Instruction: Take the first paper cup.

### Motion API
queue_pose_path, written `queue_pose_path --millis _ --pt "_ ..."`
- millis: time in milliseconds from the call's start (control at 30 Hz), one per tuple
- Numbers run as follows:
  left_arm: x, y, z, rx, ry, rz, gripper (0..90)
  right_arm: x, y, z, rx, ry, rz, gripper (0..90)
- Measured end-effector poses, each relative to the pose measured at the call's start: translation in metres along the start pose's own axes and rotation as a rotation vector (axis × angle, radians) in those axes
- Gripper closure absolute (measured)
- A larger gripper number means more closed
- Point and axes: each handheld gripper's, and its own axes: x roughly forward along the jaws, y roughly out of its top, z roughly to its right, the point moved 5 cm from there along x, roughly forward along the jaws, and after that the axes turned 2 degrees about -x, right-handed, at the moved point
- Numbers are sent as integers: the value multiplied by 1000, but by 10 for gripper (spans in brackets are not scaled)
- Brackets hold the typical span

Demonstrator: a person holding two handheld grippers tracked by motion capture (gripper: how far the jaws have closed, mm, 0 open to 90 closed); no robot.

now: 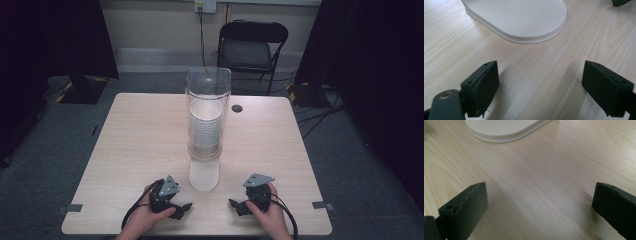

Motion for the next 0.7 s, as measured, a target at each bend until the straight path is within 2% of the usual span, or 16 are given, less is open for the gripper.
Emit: queue_pose_path --millis 267,300,333,367,400,433,467,533,633,700 --pt "-1 0 0 -3 10 0 154 0 0 0 4 3 -3 0" --pt "0 0 0 -20 11 10 154 0 0 0 4 3 -4 0" --pt "-1 0 0 -16 12 4 160 0 0 0 3 4 -3 0" --pt "-1 1 -1 -52 8 10 163 0 0 1 -1 5 -3 0" --pt "-1 1 -1 -52 8 10 169 0 0 1 -1 5 -3 0" --pt "-1 3 -1 -81 7 22 172 0 0 1 -2 7 -3 0" --pt "-1 5 -2 -93 0 27 172 0 0 1 -2 7 -3 0" --pt "-4 11 -3 -94 4 34 173 0 0 1 -3 7 -3 0" --pt "-9 25 -2 -129 -5 74 171 0 0 1 -3 7 -3 0" --pt "-16 39 -2 -123 1 101 160 0 0 1 -3 6 -3 0"
